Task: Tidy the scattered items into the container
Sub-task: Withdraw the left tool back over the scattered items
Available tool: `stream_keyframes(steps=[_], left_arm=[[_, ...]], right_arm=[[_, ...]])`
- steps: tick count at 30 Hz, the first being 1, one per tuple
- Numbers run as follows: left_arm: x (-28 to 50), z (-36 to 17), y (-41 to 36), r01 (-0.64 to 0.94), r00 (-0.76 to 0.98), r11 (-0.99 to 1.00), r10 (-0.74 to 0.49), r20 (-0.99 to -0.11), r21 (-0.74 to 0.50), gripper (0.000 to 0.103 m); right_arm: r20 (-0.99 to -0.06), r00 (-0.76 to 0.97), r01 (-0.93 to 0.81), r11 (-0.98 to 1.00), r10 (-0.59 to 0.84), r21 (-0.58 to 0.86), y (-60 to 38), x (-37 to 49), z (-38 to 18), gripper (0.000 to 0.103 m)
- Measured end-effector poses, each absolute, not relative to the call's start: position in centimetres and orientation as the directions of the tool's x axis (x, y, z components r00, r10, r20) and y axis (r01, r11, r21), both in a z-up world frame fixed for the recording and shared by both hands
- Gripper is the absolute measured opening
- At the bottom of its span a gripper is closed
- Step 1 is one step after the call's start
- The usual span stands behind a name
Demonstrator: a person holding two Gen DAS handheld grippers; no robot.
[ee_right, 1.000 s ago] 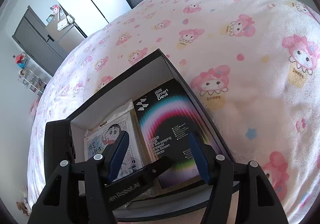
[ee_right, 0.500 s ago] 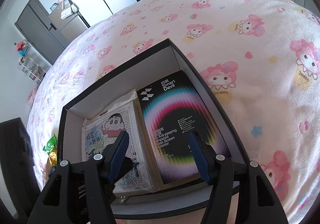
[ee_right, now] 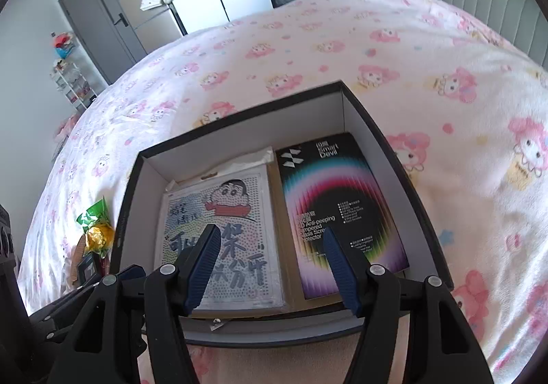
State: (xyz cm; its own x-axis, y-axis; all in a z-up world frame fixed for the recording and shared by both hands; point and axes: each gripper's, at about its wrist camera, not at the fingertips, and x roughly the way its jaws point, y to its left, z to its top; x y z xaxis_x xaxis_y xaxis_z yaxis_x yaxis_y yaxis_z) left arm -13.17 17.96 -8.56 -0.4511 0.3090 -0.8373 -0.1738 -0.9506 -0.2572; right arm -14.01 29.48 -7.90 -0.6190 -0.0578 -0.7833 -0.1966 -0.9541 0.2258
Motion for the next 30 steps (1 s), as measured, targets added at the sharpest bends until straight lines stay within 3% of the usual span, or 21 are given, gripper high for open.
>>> stream_keyframes(steps=[16, 30], left_arm=[[-5.2, -2.8, 9.5, -0.155, -0.552, -0.958, 0.286, -0.783, -0.241, 0.051], [-1.8, -2.9, 4.6, -0.141, -0.579, -0.973, 0.23, -0.783, -0.181, 0.051]], right_arm=[[-0.738, -0.664, 0.022, -0.99, -0.121, 0.142, 19.9, -8.6, -1.8, 0.06], [-0.736, -0.664, 0.084, -0.991, -0.13, 0.099, 14.0, -6.0, -1.6, 0.06]])
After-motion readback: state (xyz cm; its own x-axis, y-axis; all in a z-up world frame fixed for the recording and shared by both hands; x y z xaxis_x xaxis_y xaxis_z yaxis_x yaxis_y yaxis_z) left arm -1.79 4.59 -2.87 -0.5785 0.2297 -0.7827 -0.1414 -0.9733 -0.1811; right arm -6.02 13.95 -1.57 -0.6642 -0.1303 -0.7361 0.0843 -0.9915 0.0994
